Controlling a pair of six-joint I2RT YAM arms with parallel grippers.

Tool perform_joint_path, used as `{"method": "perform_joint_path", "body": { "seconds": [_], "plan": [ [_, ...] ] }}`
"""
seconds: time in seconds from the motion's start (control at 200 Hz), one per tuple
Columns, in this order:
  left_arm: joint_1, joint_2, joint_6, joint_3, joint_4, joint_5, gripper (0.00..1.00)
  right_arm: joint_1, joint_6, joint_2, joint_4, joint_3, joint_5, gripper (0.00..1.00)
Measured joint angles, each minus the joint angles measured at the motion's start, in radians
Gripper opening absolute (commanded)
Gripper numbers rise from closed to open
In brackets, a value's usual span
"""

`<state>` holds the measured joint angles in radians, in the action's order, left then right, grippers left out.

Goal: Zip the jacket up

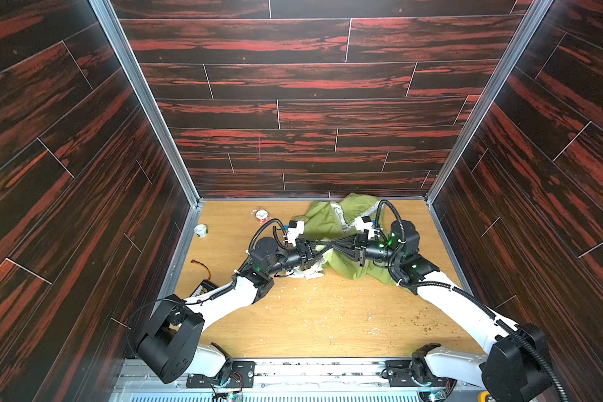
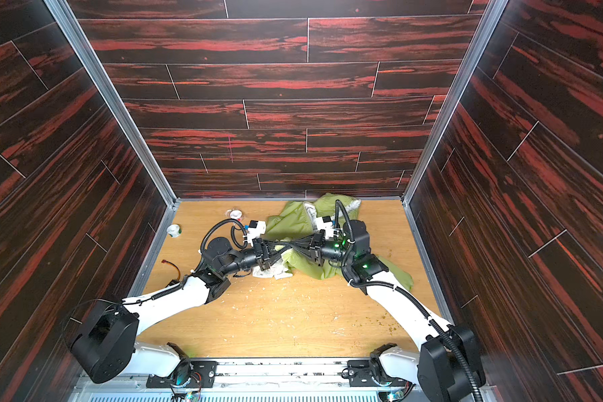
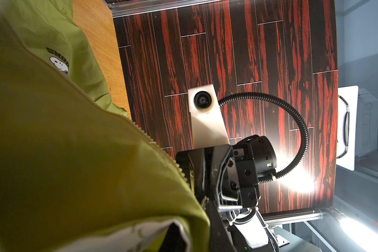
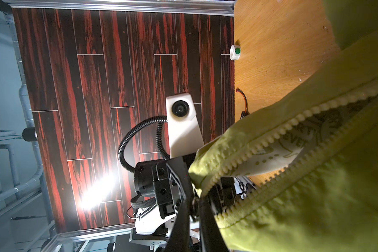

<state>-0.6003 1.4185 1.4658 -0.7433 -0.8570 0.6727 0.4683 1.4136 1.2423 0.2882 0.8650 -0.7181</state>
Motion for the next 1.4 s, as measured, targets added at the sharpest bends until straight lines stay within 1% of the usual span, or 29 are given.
{"method": "perform_joint_path", "body": {
  "seconds": [0.235, 0.551, 0.847, 1.403],
  "plan": [
    [0.000, 0.000, 0.000, 0.000, -0.003, 0.000, 0.00, 0.002, 0.011, 0.000, 0.018, -0.008, 0.001, 0.15],
    [0.000, 0.000, 0.001, 0.000, 0.000, 0.000, 0.00, 0.002, 0.043, 0.000, 0.076, -0.037, 0.003, 0.12],
    [0.000, 0.000, 0.000, 0.000, 0.008, 0.000, 0.00, 0.002, 0.070, 0.000, 0.111, -0.056, 0.004, 0.15],
    [0.000, 0.000, 0.001, 0.001, 0.021, 0.000, 0.00, 0.003, 0.101, -0.001, 0.156, -0.087, 0.018, 0.14]
  ]
}}
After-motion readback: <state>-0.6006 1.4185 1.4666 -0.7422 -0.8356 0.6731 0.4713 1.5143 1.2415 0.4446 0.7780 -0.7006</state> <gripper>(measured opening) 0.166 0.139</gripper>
